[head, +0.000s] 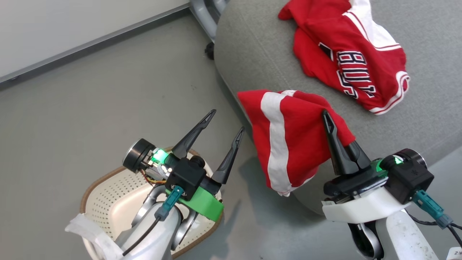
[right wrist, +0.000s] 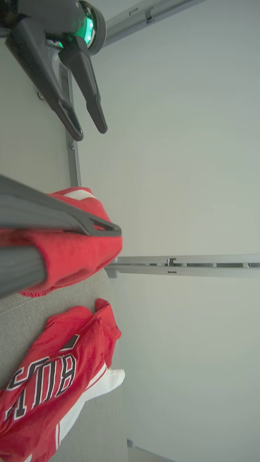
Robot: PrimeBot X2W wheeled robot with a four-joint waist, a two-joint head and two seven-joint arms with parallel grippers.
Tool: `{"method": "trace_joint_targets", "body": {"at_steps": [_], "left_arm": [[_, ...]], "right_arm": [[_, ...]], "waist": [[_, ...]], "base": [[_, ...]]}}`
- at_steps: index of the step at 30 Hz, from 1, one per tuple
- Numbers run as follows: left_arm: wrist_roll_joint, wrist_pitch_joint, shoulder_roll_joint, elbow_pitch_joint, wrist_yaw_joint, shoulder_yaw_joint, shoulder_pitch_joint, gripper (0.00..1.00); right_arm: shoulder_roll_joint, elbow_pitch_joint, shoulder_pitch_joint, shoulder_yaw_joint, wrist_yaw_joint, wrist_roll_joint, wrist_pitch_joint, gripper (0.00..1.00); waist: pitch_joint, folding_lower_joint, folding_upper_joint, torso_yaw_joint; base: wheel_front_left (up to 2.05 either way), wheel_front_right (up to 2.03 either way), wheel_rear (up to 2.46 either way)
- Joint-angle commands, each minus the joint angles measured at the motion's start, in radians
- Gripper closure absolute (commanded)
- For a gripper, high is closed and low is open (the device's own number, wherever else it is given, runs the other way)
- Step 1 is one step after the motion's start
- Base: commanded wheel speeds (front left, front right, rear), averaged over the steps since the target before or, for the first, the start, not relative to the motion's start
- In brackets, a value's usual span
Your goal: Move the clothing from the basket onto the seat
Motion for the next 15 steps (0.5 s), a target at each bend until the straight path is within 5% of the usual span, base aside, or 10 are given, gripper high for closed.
{"method": "trace_joint_targets", "body": {"at_steps": [1, 15], "left_arm": [[0.016, -0.001, 0.01, 0.002, -0.007, -0.002, -0.023, 0.0], [0.034, -0.001, 0.026, 0.028, -0.031, -0.041, -0.062, 0.0]], "right_arm": [[0.003, -0.012, 0.011, -0.011, -0.001, 0.005, -0.005, 1.0], [0.007, -0.122, 0.03, -0.14, -0.001, 0.022, -0.005, 1.0]], "waist": [[0.048, 0.0, 0.0108, -0.096], [0.124, 0.0, 0.0108, -0.187]], "base": [[0.0, 0.0, 0.0], [0.0, 0.0, 0.0]]}}
